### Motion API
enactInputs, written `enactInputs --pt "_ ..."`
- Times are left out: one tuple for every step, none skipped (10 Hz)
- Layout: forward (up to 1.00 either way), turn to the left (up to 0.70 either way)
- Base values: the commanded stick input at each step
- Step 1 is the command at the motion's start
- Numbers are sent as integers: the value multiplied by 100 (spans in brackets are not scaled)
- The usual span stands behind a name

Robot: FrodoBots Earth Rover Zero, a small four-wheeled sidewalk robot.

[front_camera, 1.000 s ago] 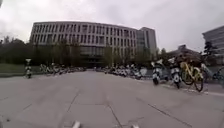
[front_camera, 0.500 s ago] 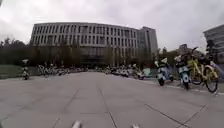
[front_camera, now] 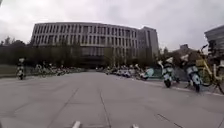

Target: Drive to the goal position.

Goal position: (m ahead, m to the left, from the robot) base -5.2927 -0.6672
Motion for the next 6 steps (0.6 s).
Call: enactInputs --pt "70 3" --pt "70 3" --pt "70 3" --pt "70 3" --pt "70 3" --pt "70 3"
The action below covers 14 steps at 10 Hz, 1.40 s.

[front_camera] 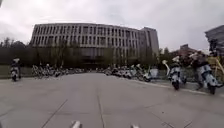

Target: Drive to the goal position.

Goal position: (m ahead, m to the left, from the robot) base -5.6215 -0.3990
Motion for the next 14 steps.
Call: enactInputs --pt "70 3" --pt "70 3" --pt "70 3" --pt "70 3" --pt "70 3" --pt "70 3" --pt "70 3" --pt "70 3" --pt "70 3" --pt "70 3" --pt "70 3" --pt "70 3" --pt "70 3" --pt "70 3"
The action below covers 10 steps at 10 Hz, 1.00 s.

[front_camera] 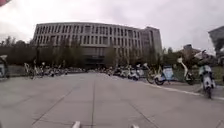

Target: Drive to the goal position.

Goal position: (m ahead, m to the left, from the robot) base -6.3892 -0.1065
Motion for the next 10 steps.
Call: enactInputs --pt "70 3" --pt "70 3" --pt "70 3" --pt "70 3" --pt "70 3" --pt "70 3" --pt "70 3" --pt "70 3" --pt "70 3" --pt "70 3"
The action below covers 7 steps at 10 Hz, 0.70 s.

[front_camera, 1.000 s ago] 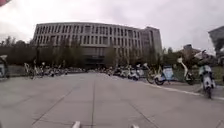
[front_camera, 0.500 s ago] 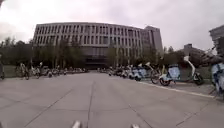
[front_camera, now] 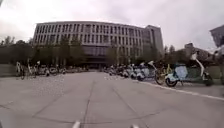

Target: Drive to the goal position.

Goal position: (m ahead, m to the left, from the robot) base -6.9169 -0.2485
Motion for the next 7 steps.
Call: enactInputs --pt "70 3" --pt "70 3" --pt "70 3" --pt "70 3" --pt "70 3" --pt "70 3" --pt "70 3"
